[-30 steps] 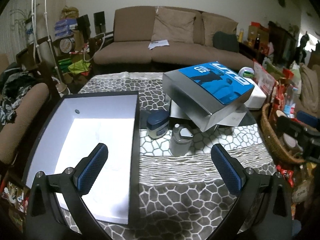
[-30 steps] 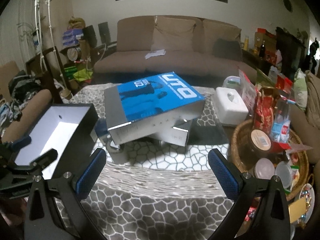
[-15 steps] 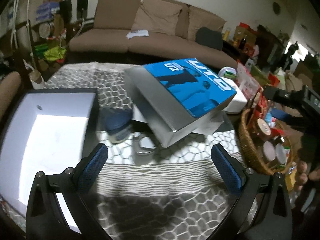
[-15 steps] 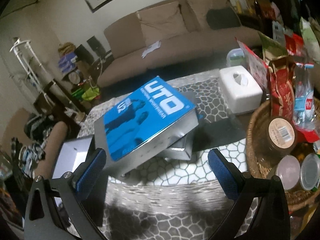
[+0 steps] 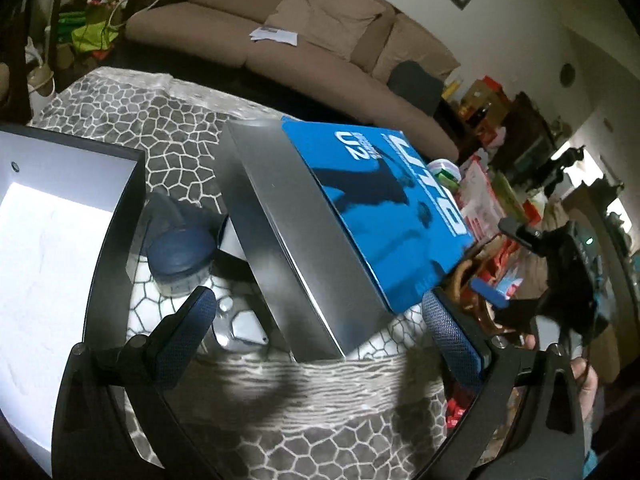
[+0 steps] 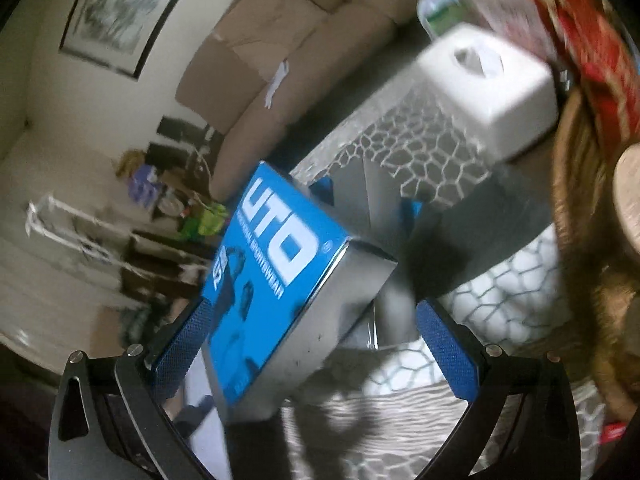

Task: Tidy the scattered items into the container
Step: 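Grasp the blue-sleeved silver box with both tools and lift it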

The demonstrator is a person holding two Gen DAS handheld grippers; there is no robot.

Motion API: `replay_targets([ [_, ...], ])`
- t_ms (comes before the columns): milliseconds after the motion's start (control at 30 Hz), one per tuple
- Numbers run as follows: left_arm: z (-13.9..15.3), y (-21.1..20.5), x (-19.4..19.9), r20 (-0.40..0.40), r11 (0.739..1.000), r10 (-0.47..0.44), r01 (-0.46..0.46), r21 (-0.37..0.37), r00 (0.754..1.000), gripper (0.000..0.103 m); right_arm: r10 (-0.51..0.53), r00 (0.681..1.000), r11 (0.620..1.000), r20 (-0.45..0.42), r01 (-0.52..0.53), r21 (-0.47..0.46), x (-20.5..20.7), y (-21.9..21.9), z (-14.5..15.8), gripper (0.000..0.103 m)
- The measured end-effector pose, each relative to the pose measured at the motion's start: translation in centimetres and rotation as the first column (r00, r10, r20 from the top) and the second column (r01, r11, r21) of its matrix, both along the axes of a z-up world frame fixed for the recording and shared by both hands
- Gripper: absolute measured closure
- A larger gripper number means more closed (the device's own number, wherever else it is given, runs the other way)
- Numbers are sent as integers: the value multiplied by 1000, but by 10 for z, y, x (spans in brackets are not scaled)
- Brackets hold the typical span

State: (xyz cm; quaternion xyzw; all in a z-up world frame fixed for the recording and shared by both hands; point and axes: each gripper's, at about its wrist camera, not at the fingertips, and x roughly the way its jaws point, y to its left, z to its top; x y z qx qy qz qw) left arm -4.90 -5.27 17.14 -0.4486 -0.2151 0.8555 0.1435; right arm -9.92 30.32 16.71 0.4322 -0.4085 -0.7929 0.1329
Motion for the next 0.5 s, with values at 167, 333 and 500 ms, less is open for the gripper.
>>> replay_targets([
  [167, -9, -10, -18, 24, 995, -11, 9, 97, 1000, 0, -1, 1000, 997, 17, 2, -77, -15, 7, -16, 0],
  [333, -22, -24, -36, 71, 973, -24, 7, 230, 997, 0, -16, 1000, 985, 24, 20, -171, -21, 10, -29, 0],
  [500, -41, -39, -51, 128, 927, -28, -22, 373, 991, 0, -20, 1000, 976, 23, 25, -219, -28, 14, -34, 0],
])
